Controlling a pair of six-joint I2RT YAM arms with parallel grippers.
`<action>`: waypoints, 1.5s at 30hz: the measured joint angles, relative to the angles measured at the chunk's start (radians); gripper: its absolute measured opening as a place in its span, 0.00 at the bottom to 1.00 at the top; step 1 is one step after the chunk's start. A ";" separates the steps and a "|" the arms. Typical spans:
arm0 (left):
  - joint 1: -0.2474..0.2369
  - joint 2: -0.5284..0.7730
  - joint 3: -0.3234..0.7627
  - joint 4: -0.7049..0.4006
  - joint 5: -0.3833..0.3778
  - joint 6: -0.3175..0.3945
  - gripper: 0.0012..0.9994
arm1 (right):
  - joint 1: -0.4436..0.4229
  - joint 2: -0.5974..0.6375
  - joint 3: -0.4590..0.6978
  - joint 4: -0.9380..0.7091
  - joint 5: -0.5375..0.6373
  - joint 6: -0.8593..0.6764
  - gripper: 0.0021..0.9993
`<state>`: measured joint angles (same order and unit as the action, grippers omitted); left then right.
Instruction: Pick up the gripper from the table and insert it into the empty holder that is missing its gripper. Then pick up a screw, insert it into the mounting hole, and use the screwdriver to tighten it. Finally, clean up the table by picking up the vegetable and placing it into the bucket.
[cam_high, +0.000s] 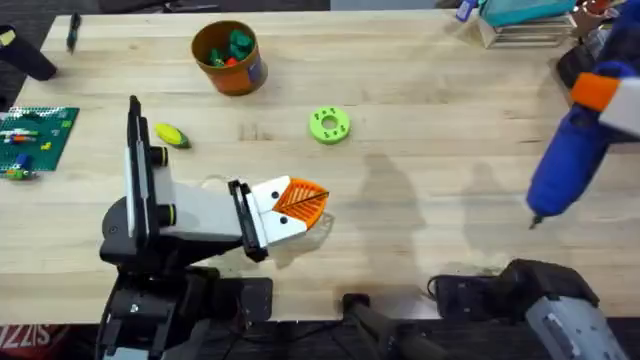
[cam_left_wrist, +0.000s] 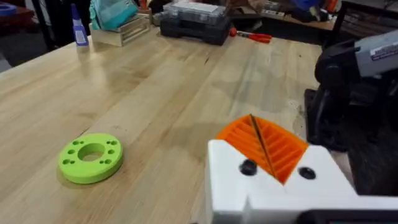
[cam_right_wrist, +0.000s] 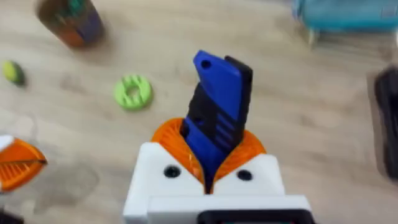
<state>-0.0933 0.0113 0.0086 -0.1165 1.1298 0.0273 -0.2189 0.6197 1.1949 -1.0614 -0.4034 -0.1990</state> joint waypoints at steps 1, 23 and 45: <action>0.000 0.000 0.000 0.000 0.000 0.000 0.01 | 0.000 -0.046 -0.033 0.034 -0.022 0.010 0.02; 0.000 0.000 0.000 0.000 0.000 0.000 0.01 | 0.000 -0.229 -0.465 0.813 -0.760 0.076 0.02; 0.000 0.000 0.000 0.000 0.000 0.000 0.01 | 0.400 -0.027 -0.469 1.157 -0.766 0.100 0.02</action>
<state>-0.0933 0.0113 0.0086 -0.1165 1.1297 0.0273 0.1809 0.5923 0.7261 0.0955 -1.1692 -0.0986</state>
